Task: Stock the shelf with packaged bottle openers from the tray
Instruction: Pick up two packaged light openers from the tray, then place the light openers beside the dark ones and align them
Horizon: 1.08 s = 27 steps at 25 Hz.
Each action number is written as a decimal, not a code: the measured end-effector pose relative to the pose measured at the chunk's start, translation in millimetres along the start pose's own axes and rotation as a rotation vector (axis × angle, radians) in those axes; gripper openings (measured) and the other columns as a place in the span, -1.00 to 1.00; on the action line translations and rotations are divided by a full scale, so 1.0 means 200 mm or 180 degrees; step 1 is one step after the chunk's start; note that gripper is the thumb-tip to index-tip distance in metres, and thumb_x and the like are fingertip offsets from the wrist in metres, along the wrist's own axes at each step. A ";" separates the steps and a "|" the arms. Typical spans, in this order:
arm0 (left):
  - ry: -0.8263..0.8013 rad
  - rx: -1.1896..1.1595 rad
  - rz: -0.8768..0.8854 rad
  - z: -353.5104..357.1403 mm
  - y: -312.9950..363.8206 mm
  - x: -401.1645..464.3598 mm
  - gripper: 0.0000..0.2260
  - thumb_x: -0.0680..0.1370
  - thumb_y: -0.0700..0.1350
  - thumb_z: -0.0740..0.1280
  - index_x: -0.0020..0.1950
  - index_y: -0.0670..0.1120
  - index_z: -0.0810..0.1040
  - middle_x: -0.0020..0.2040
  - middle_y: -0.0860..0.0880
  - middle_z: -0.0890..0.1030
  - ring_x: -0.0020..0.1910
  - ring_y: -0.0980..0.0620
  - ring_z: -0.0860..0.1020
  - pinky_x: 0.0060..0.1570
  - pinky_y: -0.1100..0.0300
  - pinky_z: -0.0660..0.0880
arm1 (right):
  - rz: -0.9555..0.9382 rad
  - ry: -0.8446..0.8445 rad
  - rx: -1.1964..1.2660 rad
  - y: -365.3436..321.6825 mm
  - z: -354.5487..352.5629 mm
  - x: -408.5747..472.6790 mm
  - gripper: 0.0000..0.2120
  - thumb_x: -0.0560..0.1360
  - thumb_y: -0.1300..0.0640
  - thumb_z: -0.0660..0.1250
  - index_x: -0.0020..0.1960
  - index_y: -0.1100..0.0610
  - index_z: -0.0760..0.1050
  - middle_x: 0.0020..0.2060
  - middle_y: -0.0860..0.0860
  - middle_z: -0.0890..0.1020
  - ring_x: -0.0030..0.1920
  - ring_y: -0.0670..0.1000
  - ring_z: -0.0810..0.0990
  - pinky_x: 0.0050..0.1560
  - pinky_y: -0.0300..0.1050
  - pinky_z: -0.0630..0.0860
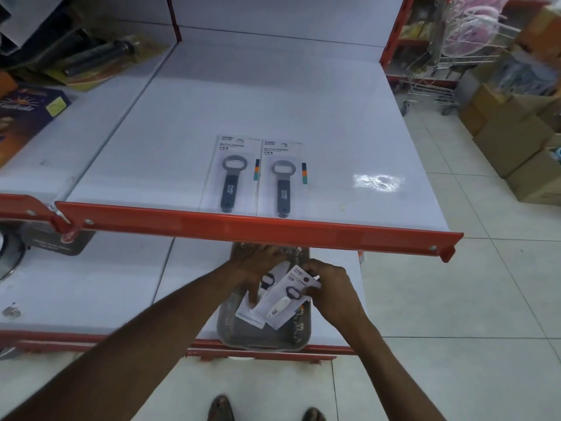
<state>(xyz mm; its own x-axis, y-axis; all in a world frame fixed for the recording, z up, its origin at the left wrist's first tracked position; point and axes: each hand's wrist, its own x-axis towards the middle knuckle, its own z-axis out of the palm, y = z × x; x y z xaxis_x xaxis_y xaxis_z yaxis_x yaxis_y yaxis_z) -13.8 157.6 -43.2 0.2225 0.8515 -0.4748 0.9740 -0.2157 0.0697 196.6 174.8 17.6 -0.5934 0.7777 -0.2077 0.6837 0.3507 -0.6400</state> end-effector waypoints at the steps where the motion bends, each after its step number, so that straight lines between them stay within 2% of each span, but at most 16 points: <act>1: -0.0094 0.0027 0.0040 -0.01 0.00 0.01 0.15 0.15 0.31 0.63 0.59 0.07 0.11 0.62 -0.01 0.20 0.60 -0.14 0.15 0.58 -0.17 0.09 | -0.0009 0.0003 0.0034 -0.01 -0.02 -0.01 -0.80 0.46 0.19 0.41 0.08 0.09 0.59 0.08 0.03 0.69 0.03 0.08 0.66 0.10 -0.12 0.60; 4: -0.0217 -0.0280 -0.0223 -0.03 0.01 -0.02 0.12 0.15 0.23 0.66 0.57 0.04 0.15 0.58 -0.01 0.29 0.58 -0.15 0.24 0.57 -0.12 0.17 | -0.0146 0.0084 0.0113 -0.05 -0.07 -0.04 -0.86 0.45 0.22 0.42 -0.02 0.06 0.63 0.00 0.01 0.71 -0.07 0.01 0.67 -0.03 -0.25 0.58; 6: 0.0138 -0.0345 -0.0550 -0.06 0.04 -0.12 0.17 0.07 0.25 0.65 0.56 0.04 0.17 0.57 -0.04 0.32 0.54 -0.18 0.31 0.52 -0.13 0.29 | -0.0274 0.0199 0.0135 -0.09 -0.14 -0.08 -0.89 0.48 0.17 0.41 -0.04 0.00 0.64 -0.02 -0.05 0.72 -0.16 -0.14 0.62 -0.11 -0.42 0.53; 7: 0.0354 -0.0457 -0.0650 -0.08 0.05 -0.18 0.11 0.12 0.20 0.67 0.54 0.03 0.20 0.54 -0.04 0.37 0.49 -0.17 0.38 0.45 -0.08 0.38 | -0.0334 0.0290 0.0191 -0.12 -0.18 -0.10 -0.88 0.49 0.16 0.40 -0.04 -0.04 0.65 -0.01 -0.08 0.72 -0.20 -0.21 0.58 -0.17 -0.50 0.48; 9: 0.0730 -0.0932 -0.0803 -0.09 0.06 -0.33 -0.16 0.27 0.01 0.67 0.47 0.03 0.36 0.45 -0.03 0.49 0.32 -0.10 0.56 0.29 0.03 0.54 | -0.0473 0.0472 0.0332 -0.19 -0.26 -0.16 -0.86 0.49 0.13 0.41 -0.01 -0.07 0.65 0.01 -0.14 0.71 -0.24 -0.33 0.54 -0.18 -0.60 0.42; 11: 0.1047 -0.1362 -0.0917 -0.10 0.10 -0.52 -0.55 0.44 -0.09 0.56 0.28 0.05 0.52 0.29 -0.02 0.63 0.14 -0.03 0.65 0.17 0.09 0.63 | -0.0698 0.0527 0.0412 -0.28 -0.35 -0.23 -0.83 0.48 0.14 0.43 0.03 -0.06 0.65 0.01 -0.15 0.71 -0.21 -0.45 0.51 -0.10 -0.67 0.36; 13: 0.1388 -0.1224 -0.1002 -0.15 0.15 -0.71 -0.81 0.55 -0.10 0.46 0.07 0.10 0.52 0.08 0.00 0.71 0.00 0.04 0.67 0.05 0.17 0.64 | -0.0956 0.0563 0.0471 -0.37 -0.42 -0.30 -0.83 0.46 0.15 0.45 0.03 -0.04 0.66 0.01 -0.15 0.71 -0.20 -0.52 0.47 -0.06 -0.67 0.35; 15: 0.1861 -0.1156 -0.1103 -0.28 0.20 -0.89 -0.82 0.55 -0.06 0.45 0.05 0.15 0.49 0.02 0.08 0.72 -0.07 0.11 0.66 -0.05 0.29 0.59 | -0.1183 0.0664 0.0569 -0.47 -0.51 -0.35 -0.83 0.46 0.16 0.45 0.03 -0.02 0.67 -0.02 -0.20 0.70 -0.18 -0.51 0.50 -0.10 -0.63 0.39; 17: 0.2315 -0.1497 -0.1076 -0.46 0.24 -1.06 -0.73 0.48 0.01 0.51 0.04 0.23 0.46 -0.01 0.30 0.70 -0.08 0.25 0.66 -0.20 0.44 0.53 | -0.1343 0.0740 0.0825 -0.56 -0.64 -0.38 -0.83 0.47 0.18 0.44 0.01 -0.02 0.66 -0.06 -0.25 0.69 -0.13 -0.42 0.57 -0.17 -0.56 0.45; 19: 0.2570 -0.1922 -0.0989 -0.68 0.30 -1.19 -0.64 0.41 0.06 0.53 0.05 0.27 0.41 -0.08 0.53 0.62 -0.17 0.40 0.62 -0.36 0.51 0.49 | -0.1489 0.0930 0.1073 -0.63 -0.81 -0.38 -0.83 0.45 0.19 0.45 -0.01 -0.04 0.65 -0.13 -0.28 0.70 -0.16 -0.29 0.63 -0.23 -0.50 0.49; 20: 0.2735 -0.2113 -0.0907 -0.78 0.31 -1.23 -0.61 0.39 0.07 0.54 0.07 0.27 0.40 -0.12 0.53 0.62 -0.27 0.35 0.63 -0.43 0.51 0.47 | -0.1598 0.1114 0.1052 -0.65 -0.90 -0.37 -0.82 0.44 0.18 0.45 -0.02 -0.06 0.63 -0.13 -0.30 0.69 -0.19 -0.25 0.64 -0.25 -0.49 0.48; 22: 0.3162 -0.2346 -0.0638 -0.97 0.30 -1.24 -0.60 0.41 0.08 0.52 0.11 0.22 0.38 -0.20 0.35 0.70 -0.46 0.16 0.60 -0.50 0.45 0.46 | -0.1654 0.1333 0.1035 -0.67 -1.09 -0.30 -0.82 0.46 0.14 0.42 -0.02 -0.12 0.60 -0.12 -0.33 0.67 -0.18 -0.22 0.65 -0.24 -0.45 0.50; 23: 0.3317 -0.2335 -0.0537 -1.05 0.28 -1.22 -0.63 0.43 0.10 0.49 0.11 0.20 0.37 -0.27 0.24 0.72 -0.52 0.12 0.54 -0.52 0.41 0.44 | -0.1599 0.1321 0.1163 -0.67 -1.18 -0.24 -0.83 0.48 0.14 0.40 -0.03 -0.13 0.59 -0.12 -0.31 0.68 -0.16 -0.22 0.66 -0.25 -0.43 0.52; 25: 0.3424 -0.2488 -0.0344 -1.21 0.24 -1.10 -0.72 0.50 0.06 0.44 0.06 0.16 0.37 -0.43 0.10 0.67 -0.58 0.17 0.44 -0.54 0.37 0.35 | -0.1434 0.1228 0.1452 -0.64 -1.32 -0.10 -0.82 0.53 0.17 0.36 -0.07 -0.12 0.61 -0.14 -0.20 0.72 -0.13 -0.21 0.68 -0.28 -0.39 0.54; 27: 0.3383 -0.2781 -0.0291 -1.33 0.18 -0.90 -0.76 0.55 -0.11 0.45 0.02 0.13 0.40 -0.47 0.10 0.64 -0.57 0.24 0.45 -0.52 0.39 0.34 | -0.1204 0.1132 0.1406 -0.60 -1.38 0.09 -0.80 0.55 0.22 0.32 -0.07 -0.07 0.61 -0.09 -0.10 0.71 -0.05 -0.09 0.69 -0.18 -0.24 0.58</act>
<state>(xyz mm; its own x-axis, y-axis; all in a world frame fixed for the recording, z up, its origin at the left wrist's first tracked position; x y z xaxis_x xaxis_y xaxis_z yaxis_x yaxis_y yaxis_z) -8.0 123.2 278.4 -0.3024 0.8838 0.3571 0.6091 -0.1090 0.7855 221.9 290.6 295.7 -0.5300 0.7942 0.2972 0.1743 0.4450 -0.8784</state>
